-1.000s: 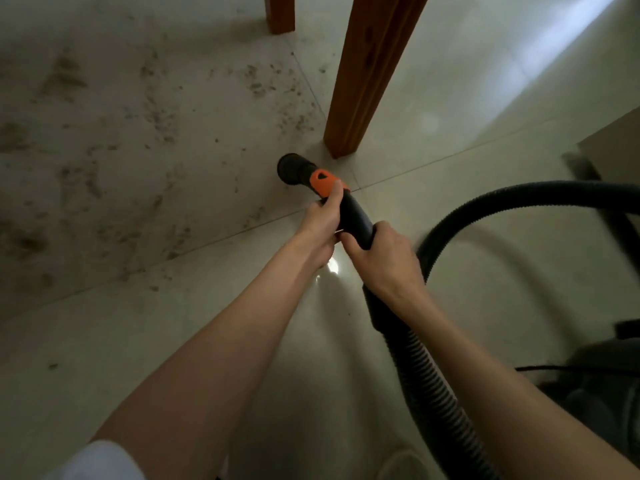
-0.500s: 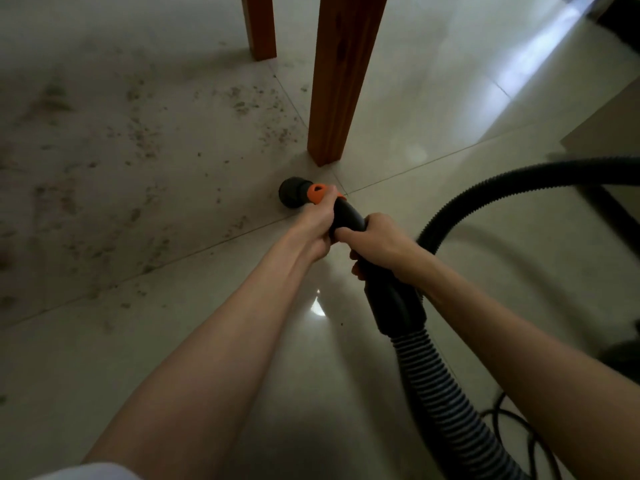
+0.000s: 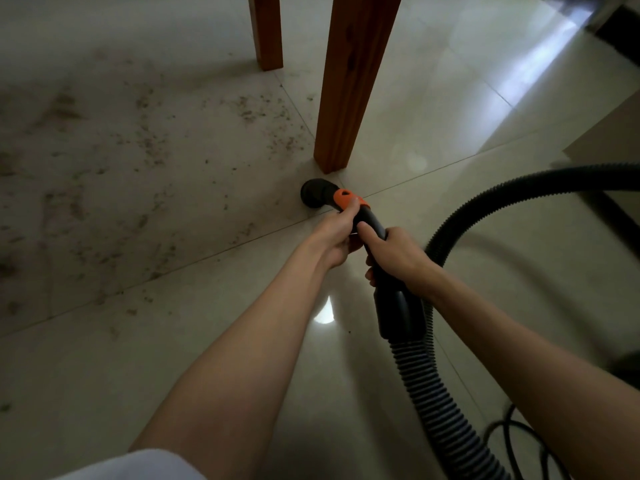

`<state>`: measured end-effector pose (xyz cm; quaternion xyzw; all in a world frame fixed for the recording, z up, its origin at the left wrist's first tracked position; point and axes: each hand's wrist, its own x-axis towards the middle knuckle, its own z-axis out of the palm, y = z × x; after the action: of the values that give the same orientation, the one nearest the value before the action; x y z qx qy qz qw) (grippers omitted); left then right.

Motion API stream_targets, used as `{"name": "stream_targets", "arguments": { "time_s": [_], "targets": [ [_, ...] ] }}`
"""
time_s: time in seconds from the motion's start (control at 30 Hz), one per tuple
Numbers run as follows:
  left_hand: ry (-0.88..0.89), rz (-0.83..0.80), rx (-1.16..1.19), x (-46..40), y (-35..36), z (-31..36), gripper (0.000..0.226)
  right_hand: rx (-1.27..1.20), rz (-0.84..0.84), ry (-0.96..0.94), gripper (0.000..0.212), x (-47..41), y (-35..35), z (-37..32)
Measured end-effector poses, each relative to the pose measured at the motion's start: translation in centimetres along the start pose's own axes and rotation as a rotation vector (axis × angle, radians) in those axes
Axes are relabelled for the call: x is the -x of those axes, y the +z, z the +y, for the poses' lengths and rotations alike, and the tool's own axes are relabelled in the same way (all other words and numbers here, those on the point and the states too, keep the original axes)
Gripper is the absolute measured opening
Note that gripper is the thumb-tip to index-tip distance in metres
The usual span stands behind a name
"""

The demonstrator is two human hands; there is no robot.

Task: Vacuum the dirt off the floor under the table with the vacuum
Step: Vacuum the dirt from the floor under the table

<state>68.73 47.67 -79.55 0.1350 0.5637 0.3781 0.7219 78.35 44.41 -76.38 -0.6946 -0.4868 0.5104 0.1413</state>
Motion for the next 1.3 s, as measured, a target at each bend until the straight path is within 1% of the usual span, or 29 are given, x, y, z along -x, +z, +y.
{"name": "stream_targets", "arguments": {
  "time_s": [0.17,0.4,0.47,0.7,0.77,0.9,0.97,1.03,1.13,1.3],
  "targets": [
    [0.009,-0.002,-0.033,-0.8,0.1,1.0,0.043,-0.11,0.012,0.029,0.037,-1.2,0.2,-0.8],
    [0.016,0.039,-0.026,-2.2,-0.7,2.1,0.043,-0.216,-0.063,0.06,0.037,-2.4,0.3,-2.0],
    [0.011,0.046,-0.002,-2.6,-1.0,2.2,0.044,-0.217,-0.068,0.057,0.037,-2.6,0.5,-2.2],
    [0.03,0.044,-0.023,-2.9,0.0,2.4,0.044,-0.193,0.022,0.045,0.032,-2.8,0.7,-2.3],
    [0.027,0.037,-0.032,-2.8,0.2,2.3,0.042,-0.177,0.004,0.051,0.033,-2.6,0.1,-2.1],
    [0.025,0.03,-0.017,-2.0,0.4,1.8,0.039,-0.175,-0.083,0.082,0.036,-1.7,-1.3,-1.7],
    [0.021,0.015,-0.008,-1.4,1.0,1.3,0.039,-0.171,-0.092,0.094,0.036,-1.2,-1.8,-1.2],
    [0.012,0.005,-0.019,-0.7,2.1,0.9,0.039,-0.166,-0.076,0.096,0.037,-0.6,-2.1,-0.7],
    [0.013,-0.008,-0.052,-0.4,3.9,0.3,0.039,-0.17,-0.002,0.094,0.038,-0.1,-2.7,-0.1],
    [-0.02,-0.038,-0.1,-0.4,5.4,-0.1,0.041,-0.197,0.11,0.097,0.033,0.3,-3.2,0.8]
  ]
}}
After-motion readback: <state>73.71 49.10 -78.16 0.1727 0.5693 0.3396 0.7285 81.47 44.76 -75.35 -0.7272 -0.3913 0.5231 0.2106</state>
